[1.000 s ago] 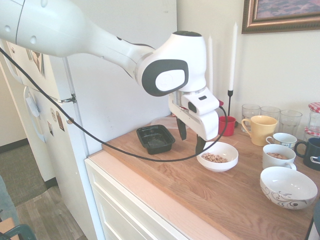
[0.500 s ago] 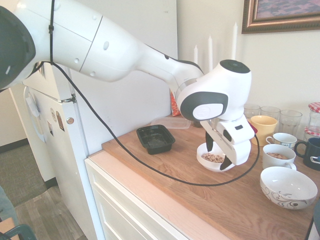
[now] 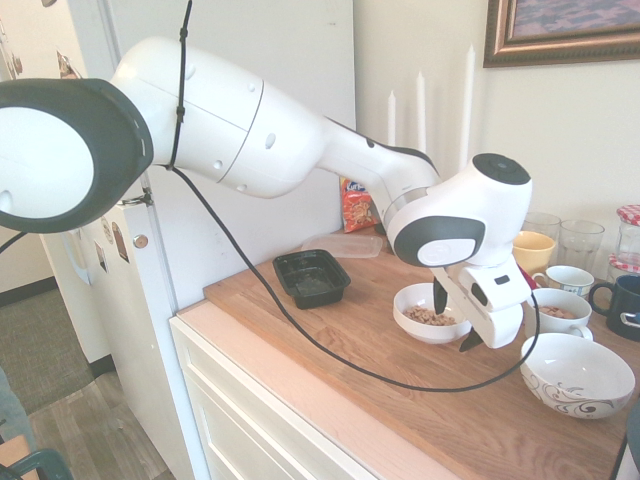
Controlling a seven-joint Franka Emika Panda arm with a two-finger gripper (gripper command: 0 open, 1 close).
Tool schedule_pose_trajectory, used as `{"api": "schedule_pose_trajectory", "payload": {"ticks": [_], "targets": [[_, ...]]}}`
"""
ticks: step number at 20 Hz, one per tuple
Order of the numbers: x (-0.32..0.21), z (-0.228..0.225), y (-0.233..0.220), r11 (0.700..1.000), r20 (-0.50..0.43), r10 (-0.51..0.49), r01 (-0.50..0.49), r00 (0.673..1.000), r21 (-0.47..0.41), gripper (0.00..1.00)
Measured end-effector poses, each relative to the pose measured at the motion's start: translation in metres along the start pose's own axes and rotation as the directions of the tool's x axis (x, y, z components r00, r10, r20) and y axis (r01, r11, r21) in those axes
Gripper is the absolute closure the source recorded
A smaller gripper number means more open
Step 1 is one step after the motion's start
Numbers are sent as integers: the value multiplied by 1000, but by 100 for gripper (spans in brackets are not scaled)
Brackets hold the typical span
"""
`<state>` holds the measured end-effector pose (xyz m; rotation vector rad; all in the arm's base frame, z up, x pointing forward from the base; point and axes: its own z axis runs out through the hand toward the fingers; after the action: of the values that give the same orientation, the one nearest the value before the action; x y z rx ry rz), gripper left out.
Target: Put the cereal into the box
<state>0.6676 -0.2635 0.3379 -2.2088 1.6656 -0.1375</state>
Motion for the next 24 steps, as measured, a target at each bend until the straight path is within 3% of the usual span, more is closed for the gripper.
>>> {"api": "schedule_pose_trajectory", "payload": {"ticks": [6, 7, 24], "targets": [[-1, 22, -12, 1000, 29, 9, -9, 1000, 25, 0], [0, 24, -14, 1000, 30, 9, -10, 1000, 28, 100], [-4, 31, -15, 999, 37, 15, -16, 999, 34, 100]]}}
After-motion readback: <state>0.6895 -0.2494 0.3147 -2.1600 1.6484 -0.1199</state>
